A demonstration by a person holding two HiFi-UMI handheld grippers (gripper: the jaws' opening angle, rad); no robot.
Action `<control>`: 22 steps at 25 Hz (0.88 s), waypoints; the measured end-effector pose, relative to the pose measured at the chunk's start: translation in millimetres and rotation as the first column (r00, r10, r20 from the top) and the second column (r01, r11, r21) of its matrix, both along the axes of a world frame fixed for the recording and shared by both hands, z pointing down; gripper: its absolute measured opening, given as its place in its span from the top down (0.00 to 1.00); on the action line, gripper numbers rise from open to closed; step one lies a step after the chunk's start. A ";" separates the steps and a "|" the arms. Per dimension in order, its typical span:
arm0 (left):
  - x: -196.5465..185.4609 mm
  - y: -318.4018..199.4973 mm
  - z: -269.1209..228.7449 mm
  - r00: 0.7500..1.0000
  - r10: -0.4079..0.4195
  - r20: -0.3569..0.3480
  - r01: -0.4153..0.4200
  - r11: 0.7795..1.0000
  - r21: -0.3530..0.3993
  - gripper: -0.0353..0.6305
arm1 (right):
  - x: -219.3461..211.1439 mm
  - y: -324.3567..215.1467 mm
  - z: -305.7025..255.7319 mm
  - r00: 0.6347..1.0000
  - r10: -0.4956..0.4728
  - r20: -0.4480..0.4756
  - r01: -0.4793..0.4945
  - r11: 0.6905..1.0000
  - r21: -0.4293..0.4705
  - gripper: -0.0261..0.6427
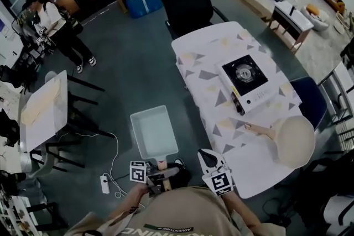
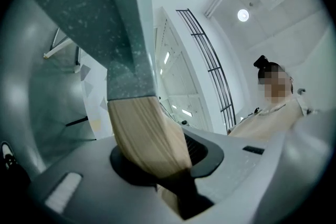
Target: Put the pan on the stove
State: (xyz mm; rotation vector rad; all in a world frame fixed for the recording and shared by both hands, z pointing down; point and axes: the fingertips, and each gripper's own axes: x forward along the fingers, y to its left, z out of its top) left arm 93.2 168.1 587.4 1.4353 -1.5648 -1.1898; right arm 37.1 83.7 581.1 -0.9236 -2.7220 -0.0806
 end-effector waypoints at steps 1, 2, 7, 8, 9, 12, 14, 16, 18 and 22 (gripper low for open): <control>-11.6 4.5 -2.2 1.000 0.017 0.008 -0.017 1.000 0.008 0.80 | -10.8 2.7 -3.0 1.000 0.020 -0.001 -0.020 1.000 0.000 0.96; -23.1 8.9 -3.7 0.999 0.031 0.015 -0.031 0.999 0.016 0.80 | -22.2 6.3 -5.1 0.999 0.036 0.001 -0.036 0.999 0.003 0.96; -77.9 33.5 -3.8 0.995 0.098 0.032 -0.099 0.995 0.025 0.80 | -77.2 30.0 -12.6 0.995 0.098 0.025 -0.098 0.995 0.023 0.96; -86.4 37.5 -3.9 0.993 0.114 0.037 -0.115 0.993 0.025 0.80 | -86.7 32.8 -12.9 0.993 0.111 0.027 -0.112 0.993 0.026 0.96; -94.4 41.0 -4.6 0.991 0.127 0.043 -0.128 0.991 0.026 0.80 | -95.3 34.9 -13.0 0.992 0.124 0.028 -0.125 0.992 0.030 0.96; -117.6 50.6 -5.1 0.989 0.138 0.051 -0.140 0.990 0.029 0.80 | -115.8 40.6 -10.6 0.988 0.156 0.019 -0.156 0.987 0.033 0.96; -130.1 54.6 -3.3 0.990 0.137 0.041 -0.139 0.990 0.031 0.80 | -124.7 44.4 -7.5 0.986 0.166 0.005 -0.166 0.986 0.030 0.96; -140.7 54.6 -0.7 0.991 0.132 0.031 -0.133 0.990 0.035 0.80 | -133.8 46.0 -4.4 0.986 0.165 -0.001 -0.165 0.986 0.030 0.96; -153.4 52.4 2.3 0.992 0.125 0.024 -0.126 0.991 0.035 0.80 | -146.8 45.3 -2.0 0.986 0.164 -0.010 -0.163 0.986 0.030 0.96; -184.4 45.3 6.9 0.992 0.124 0.012 -0.124 0.992 0.009 0.80 | -180.0 36.4 5.0 0.986 0.163 -0.028 -0.163 0.987 0.009 0.96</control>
